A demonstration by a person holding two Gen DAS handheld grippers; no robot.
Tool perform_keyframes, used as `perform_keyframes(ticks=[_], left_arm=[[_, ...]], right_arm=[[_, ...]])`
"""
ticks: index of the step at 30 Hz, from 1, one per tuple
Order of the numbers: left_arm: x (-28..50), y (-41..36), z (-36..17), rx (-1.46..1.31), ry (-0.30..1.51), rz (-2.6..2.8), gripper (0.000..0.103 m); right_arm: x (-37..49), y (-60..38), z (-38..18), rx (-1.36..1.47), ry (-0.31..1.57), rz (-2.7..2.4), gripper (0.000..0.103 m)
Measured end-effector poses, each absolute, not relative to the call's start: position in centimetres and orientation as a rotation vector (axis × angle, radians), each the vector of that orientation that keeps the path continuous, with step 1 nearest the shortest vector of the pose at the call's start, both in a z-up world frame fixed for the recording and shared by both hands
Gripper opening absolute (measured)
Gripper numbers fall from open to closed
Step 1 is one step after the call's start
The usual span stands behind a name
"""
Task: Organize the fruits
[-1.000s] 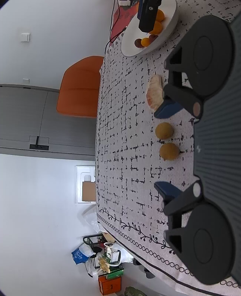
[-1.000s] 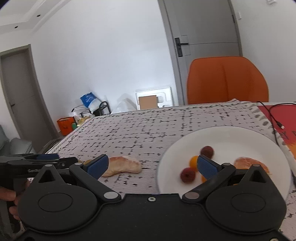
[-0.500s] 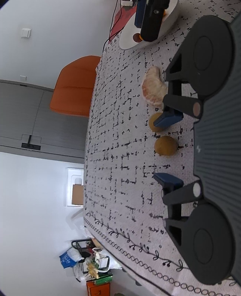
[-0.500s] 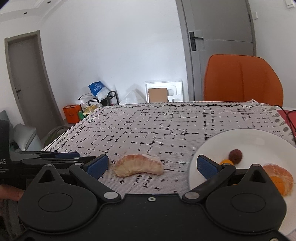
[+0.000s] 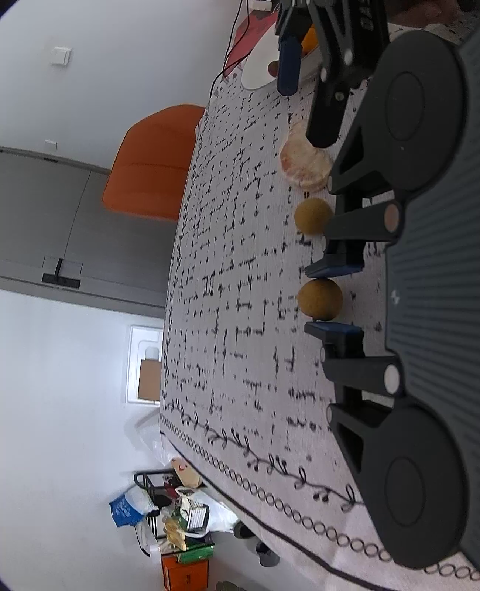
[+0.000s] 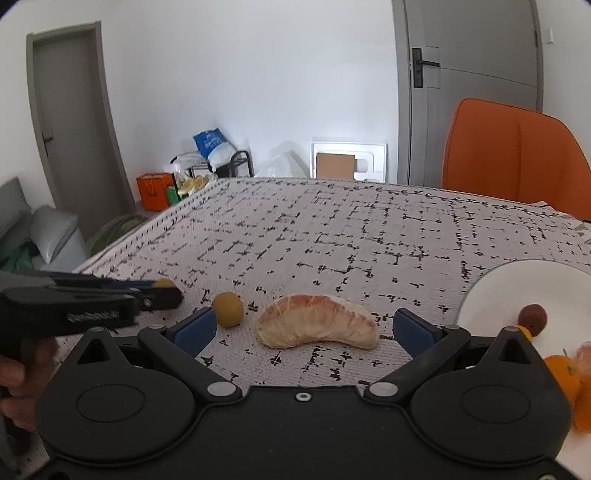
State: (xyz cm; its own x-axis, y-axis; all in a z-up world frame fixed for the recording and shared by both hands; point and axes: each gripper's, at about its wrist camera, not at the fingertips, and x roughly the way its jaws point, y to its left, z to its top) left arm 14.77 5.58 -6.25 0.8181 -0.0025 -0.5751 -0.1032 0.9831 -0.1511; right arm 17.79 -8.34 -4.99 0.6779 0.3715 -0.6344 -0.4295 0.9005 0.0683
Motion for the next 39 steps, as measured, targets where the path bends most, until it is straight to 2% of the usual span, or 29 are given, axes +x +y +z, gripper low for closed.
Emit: perform_keyframes(ticks=[9,18,21,30,31,32,33,34,39], left_arm=[[13.7,6.6,-5.6,-0.18,0.599,0.086,0.024],[13.3,6.9,-5.1,-0.175,0.59,0.099,0.024],[13.2,6.8,-5.0,-0.176,0.587,0.098,0.024],[12.7,6.2,-4.7,-0.168,0.58,0.086,0.024],[12.7,6.1,-4.6,-0.165,0.577,0.085,0.024],[12.7,6.0,-4.5,-0.164,0.575,0.082,0.024],[12.7,5.9,-4.4,-0.163,0.572,0.079,0.024],[12.7,5.7,-4.2,-0.161,0.568,0.075,0.024],[12.9,4.7,-3.8,-0.148,0.559,0.054,0.024]], right_arm=[[19.1,-7.3,-6.0,-0.141,0.719,0.444,0.097],[19.8,-6.4,-6.4,-0.208,0.711,0.42,0.097],[20.0,-6.6,-6.6,-0.204,0.734,0.423,0.088],[19.2,-6.5,-6.3,-0.236,0.72,0.449,0.082],[19.0,-6.6,-6.1,-0.234,0.711,0.449,0.079],[18.9,-6.7,-5.8,-0.226,0.701,0.453,0.064],[18.7,-7.0,-5.4,-0.203,0.698,0.479,0.024],[18.7,-7.2,-5.1,-0.189,0.705,0.469,0.007],[19.5,-8.8,-4.8,-0.162,0.722,0.406,0.01]])
